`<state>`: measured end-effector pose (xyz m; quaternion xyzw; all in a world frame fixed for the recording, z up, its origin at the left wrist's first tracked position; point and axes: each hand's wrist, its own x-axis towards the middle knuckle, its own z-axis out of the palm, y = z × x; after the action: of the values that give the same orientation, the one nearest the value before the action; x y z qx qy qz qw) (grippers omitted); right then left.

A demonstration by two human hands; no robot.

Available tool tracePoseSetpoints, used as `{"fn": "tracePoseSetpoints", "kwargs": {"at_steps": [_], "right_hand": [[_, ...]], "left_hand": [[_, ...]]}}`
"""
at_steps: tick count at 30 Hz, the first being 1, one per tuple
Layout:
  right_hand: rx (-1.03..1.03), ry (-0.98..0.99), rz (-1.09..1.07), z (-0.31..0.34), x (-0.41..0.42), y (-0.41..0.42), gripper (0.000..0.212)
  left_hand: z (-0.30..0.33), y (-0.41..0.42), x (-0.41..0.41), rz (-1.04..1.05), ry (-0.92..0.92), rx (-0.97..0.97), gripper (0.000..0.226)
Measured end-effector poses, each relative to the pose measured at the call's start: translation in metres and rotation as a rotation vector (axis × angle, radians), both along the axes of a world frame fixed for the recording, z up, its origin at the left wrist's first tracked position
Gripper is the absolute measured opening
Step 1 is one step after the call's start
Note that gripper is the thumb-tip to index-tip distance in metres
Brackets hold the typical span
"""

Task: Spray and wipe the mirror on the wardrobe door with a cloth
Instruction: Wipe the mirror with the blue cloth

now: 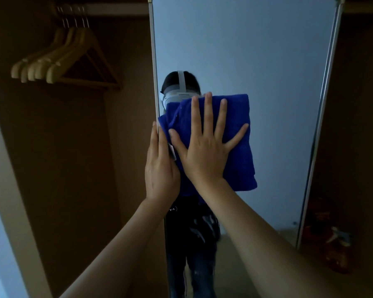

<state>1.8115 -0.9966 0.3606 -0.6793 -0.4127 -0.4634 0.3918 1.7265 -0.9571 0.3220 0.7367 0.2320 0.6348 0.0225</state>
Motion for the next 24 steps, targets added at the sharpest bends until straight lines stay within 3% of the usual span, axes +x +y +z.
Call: {"fn": "tracePoseSetpoints", "kwargs": {"at_steps": [4,8,14,20,24], "right_hand": [[-0.033,0.047,-0.020,-0.026,-0.004,0.000,0.076],[-0.085,0.054,-0.017,-0.051,-0.004,-0.001,0.069],[-0.112,0.009,-0.033,-0.078,-0.005,-0.002,0.083],[-0.070,0.029,0.015,-0.037,-0.004,-0.002,0.076],[0.002,0.016,0.043,0.013,-0.003,-0.005,0.074]], "left_hand": [[-0.001,-0.003,-0.001,-0.150,-0.069,-0.074,0.056],[-0.002,-0.002,-0.002,-0.140,-0.099,-0.111,0.028],[0.003,-0.014,-0.003,-0.180,-0.110,-0.203,0.048],[0.007,-0.018,-0.008,-0.139,-0.056,-0.267,0.052],[0.010,-0.016,-0.011,-0.164,-0.118,-0.259,0.048]]}}
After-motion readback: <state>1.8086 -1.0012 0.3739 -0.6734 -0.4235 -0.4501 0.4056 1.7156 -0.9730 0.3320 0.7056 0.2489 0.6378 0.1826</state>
